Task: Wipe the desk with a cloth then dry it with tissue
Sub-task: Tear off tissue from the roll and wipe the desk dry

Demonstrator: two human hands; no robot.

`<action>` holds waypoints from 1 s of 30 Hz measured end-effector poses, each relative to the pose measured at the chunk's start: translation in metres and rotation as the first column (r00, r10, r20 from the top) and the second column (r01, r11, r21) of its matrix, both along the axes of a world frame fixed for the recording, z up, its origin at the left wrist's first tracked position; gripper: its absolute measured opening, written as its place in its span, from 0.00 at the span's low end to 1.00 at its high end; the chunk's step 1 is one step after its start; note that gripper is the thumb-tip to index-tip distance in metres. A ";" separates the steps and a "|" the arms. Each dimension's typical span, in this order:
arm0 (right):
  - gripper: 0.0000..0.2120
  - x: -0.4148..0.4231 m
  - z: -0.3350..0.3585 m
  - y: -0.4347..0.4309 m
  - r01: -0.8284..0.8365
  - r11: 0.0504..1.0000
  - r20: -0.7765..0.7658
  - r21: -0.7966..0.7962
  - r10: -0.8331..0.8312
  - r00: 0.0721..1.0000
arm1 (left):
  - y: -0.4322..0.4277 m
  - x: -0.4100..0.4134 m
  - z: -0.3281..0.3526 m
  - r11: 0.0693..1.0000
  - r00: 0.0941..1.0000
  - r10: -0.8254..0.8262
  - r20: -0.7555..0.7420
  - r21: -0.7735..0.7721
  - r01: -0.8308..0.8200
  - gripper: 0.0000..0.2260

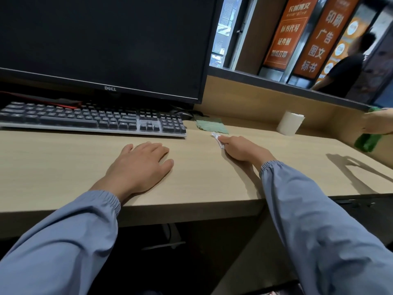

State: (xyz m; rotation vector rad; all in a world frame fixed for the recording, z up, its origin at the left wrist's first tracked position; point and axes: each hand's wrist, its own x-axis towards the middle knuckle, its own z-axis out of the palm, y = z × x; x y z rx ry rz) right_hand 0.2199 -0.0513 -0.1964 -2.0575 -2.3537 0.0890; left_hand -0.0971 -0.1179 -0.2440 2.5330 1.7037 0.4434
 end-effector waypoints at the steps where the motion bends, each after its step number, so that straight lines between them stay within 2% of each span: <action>1: 0.24 0.000 -0.001 0.005 0.013 1.000 0.001 -0.005 -0.013 1.000 | 0.001 -0.001 -0.001 1.000 1.000 -0.001 0.004 0.003 0.001 0.27; 6: 0.25 0.000 0.003 0.020 0.110 0.994 0.019 -0.017 -0.110 0.994 | 0.001 -0.001 -0.001 1.000 1.000 0.000 0.020 0.017 -0.001 0.27; 11: 0.23 0.004 0.005 0.019 0.102 0.995 0.029 -0.018 -0.101 0.994 | 0.004 -0.002 -0.001 1.000 1.000 -0.002 0.022 0.019 0.001 0.27; 18: 0.26 0.000 0.011 0.002 0.109 0.993 0.044 -0.042 -0.107 0.993 | 0.003 -0.002 0.000 1.000 1.000 0.002 0.017 0.008 -0.002 0.27; 24: 0.26 0.008 0.005 -0.016 0.135 0.989 -0.011 -0.060 -0.136 0.991 | 0.001 -0.001 0.001 1.000 1.000 0.007 0.012 0.001 -0.007 0.27; 30: 0.25 0.011 0.004 -0.063 0.049 0.998 -0.039 -0.045 -0.051 0.998 | -0.001 -0.001 0.002 1.000 1.000 -0.001 0.002 -0.008 0.001 0.27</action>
